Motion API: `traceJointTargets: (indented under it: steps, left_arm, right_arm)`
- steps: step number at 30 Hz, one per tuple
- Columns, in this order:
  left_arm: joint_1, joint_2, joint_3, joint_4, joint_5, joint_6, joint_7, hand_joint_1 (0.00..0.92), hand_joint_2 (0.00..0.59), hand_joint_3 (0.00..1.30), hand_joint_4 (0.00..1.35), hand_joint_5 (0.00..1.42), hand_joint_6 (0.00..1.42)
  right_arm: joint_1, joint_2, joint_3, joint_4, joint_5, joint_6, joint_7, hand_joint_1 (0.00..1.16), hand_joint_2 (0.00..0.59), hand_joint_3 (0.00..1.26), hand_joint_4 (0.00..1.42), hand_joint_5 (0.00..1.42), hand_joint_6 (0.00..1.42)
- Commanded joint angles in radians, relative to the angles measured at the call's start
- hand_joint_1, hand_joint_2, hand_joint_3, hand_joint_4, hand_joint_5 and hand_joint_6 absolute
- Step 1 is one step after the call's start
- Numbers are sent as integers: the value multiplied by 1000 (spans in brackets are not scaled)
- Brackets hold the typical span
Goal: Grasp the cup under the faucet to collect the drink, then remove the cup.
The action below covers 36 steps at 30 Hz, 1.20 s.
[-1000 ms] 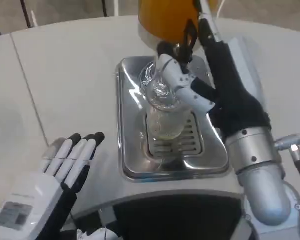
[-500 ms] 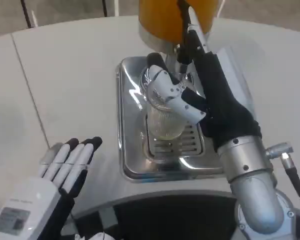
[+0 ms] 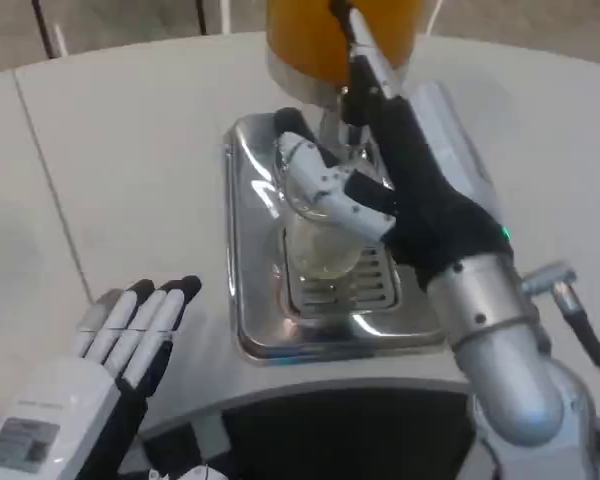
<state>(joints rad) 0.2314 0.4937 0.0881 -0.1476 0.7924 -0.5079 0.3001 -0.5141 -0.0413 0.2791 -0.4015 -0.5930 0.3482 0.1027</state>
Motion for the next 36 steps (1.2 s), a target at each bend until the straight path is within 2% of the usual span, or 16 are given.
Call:
traceJointTargets:
  steps: [1,2,4,9,12,15,17,24,30,36]
  left_arm:
    - [25,-4,-10,-17,-1,8,4,0,107,0,0,0,0]
    - [26,-4,-10,-18,-2,9,3,0,106,0,0,0,0]
    - [30,3,-13,-27,5,21,-16,0,90,0,0,0,0]
    - [30,9,-26,-35,14,44,-32,0,95,0,0,0,0]
    - [27,8,-31,-35,17,53,-26,0,95,0,0,0,0]
    - [25,5,-34,-35,11,66,-32,0,89,0,0,0,0]
    - [21,4,-36,-32,5,73,-34,0,86,0,0,0,0]
    - [12,-7,-45,-32,-6,90,-33,0,76,0,0,0,0]
    - [-14,-52,-51,-23,-15,138,-26,0,72,0,0,0,0]
    - [-69,-88,-70,-2,-24,186,-29,1,66,0,0,0,0]
  right_arm:
    - [-48,-58,58,-7,-49,28,113,301,471,0,0,0,31]
    - [-56,-67,75,-14,-76,39,130,266,472,0,0,0,34]
    - [-79,-83,94,-17,-87,50,184,217,461,0,0,0,47]
    - [-76,-99,129,-57,-170,59,213,180,469,0,0,0,48]
    - [-81,-133,140,-72,-271,66,235,174,468,0,0,0,48]
    - [-88,-144,131,-69,-307,88,286,170,468,0,0,0,48]
    - [-98,-145,127,-65,-309,87,314,168,469,0,0,0,48]
    - [-147,-135,112,-45,-333,78,331,162,473,3,0,0,54]
    - [-173,-118,102,-25,-340,88,343,162,481,4,0,0,59]
    - [-170,-106,111,-27,-355,87,361,161,486,4,0,0,62]
